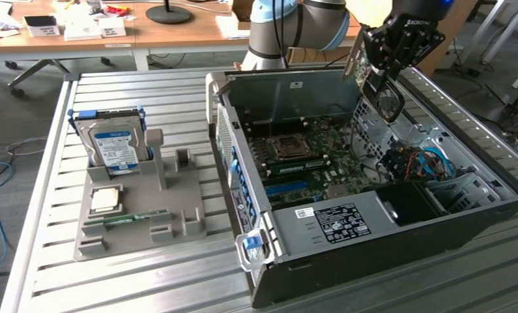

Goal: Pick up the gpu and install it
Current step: 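Pick up the gpu and move the gpu toward the slot, then insert the gpu into the slot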

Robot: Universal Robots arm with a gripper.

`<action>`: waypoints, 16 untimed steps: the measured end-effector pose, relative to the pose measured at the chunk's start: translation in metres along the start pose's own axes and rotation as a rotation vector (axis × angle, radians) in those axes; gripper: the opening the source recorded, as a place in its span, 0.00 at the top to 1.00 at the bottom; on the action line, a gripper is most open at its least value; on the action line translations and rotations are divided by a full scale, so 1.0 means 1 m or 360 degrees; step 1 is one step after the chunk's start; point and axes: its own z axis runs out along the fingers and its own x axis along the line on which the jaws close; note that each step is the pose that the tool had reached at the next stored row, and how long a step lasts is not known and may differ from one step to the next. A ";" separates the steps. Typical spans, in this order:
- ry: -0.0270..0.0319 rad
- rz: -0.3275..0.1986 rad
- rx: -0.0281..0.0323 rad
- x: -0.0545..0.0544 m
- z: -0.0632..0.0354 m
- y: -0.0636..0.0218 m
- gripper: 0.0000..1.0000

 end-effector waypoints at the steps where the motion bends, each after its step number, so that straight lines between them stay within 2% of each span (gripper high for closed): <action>1: 0.00000 0.0000 0.00000 0.000 0.0000 0.0000 0.73; 5: -0.00001 0.0000 -0.00006 -0.003 0.0003 0.0001 0.73; 16: 0.00000 0.0000 -0.00003 -0.003 0.0002 0.0001 0.73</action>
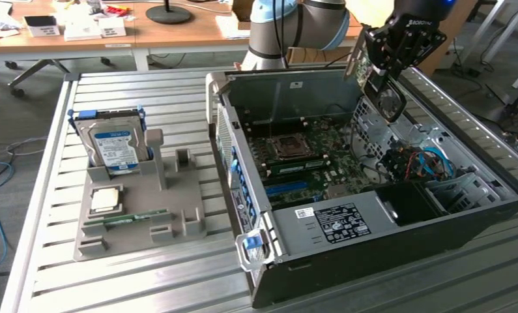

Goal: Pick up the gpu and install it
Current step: 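Insert the gpu into the slot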

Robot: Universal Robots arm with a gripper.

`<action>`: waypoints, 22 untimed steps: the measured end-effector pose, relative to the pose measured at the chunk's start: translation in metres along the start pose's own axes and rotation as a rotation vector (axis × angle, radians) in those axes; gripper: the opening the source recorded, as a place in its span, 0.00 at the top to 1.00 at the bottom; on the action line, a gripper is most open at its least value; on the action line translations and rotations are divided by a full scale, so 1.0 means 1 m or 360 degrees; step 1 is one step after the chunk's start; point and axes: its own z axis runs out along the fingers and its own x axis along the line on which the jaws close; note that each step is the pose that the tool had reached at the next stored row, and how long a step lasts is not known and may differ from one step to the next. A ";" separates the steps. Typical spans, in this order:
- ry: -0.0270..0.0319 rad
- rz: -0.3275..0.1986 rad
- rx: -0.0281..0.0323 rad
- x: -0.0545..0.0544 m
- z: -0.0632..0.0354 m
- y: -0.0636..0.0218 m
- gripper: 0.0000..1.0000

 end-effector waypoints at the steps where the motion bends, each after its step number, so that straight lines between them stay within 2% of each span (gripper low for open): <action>1: 0.00000 0.0000 0.00001 0.000 0.0000 0.0000 0.73; 8: 0.00015 -0.0035 -0.00008 0.000 0.0000 0.0000 0.73; 22: 0.00143 -0.0312 -0.00072 0.000 0.0000 0.0000 0.73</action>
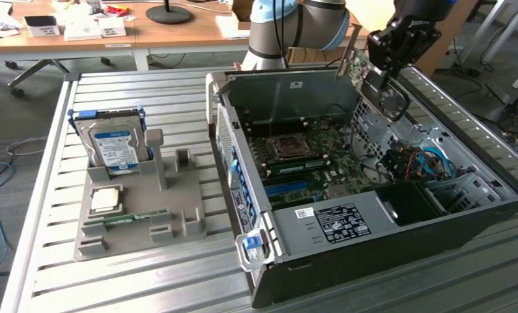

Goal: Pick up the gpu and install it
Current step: 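Insert the gpu into the slot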

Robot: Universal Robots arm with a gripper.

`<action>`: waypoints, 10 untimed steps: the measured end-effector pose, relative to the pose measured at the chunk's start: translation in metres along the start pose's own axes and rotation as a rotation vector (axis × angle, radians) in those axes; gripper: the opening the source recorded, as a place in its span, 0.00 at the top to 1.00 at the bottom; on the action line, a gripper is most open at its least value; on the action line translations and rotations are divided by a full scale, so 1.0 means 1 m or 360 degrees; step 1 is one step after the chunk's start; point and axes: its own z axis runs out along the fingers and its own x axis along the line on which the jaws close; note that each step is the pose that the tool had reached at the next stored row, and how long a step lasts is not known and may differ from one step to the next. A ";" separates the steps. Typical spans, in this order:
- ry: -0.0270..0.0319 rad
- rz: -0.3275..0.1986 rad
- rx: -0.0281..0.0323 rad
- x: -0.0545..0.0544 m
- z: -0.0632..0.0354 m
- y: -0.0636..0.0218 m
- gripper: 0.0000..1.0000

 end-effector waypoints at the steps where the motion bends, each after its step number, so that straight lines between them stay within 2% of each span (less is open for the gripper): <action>1: 0.00009 -0.0020 -0.00004 0.000 0.0000 0.0000 0.73; 10: 0.00080 -0.0176 -0.00041 0.000 0.0000 0.0001 0.73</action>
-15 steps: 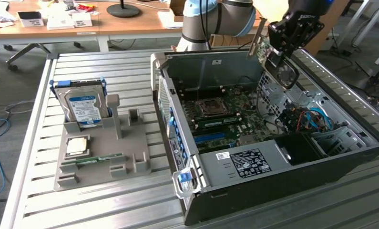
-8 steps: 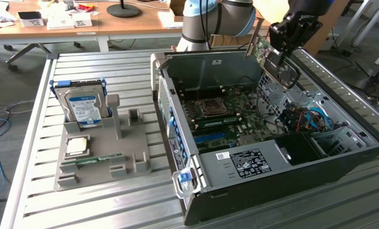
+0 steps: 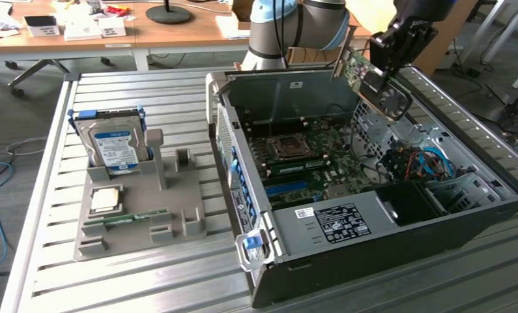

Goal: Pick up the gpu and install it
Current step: 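Insert the gpu into the slot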

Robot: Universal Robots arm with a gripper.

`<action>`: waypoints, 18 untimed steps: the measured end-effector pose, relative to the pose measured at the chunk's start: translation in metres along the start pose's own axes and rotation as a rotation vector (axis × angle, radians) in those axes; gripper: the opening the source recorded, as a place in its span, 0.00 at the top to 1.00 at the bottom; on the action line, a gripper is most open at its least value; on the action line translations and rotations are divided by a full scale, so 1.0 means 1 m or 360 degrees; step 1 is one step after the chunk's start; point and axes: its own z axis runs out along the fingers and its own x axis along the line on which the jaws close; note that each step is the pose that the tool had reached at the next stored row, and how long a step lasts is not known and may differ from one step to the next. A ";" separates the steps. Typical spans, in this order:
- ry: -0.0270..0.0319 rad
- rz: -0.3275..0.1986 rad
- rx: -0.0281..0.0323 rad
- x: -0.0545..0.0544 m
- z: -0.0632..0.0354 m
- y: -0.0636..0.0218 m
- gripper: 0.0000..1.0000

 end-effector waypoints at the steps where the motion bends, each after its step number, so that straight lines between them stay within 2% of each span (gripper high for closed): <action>1: 0.00009 -0.0018 -0.00004 0.000 0.0000 0.0000 0.73; 18: 0.00150 -0.0326 -0.00075 0.000 0.0000 0.0000 0.73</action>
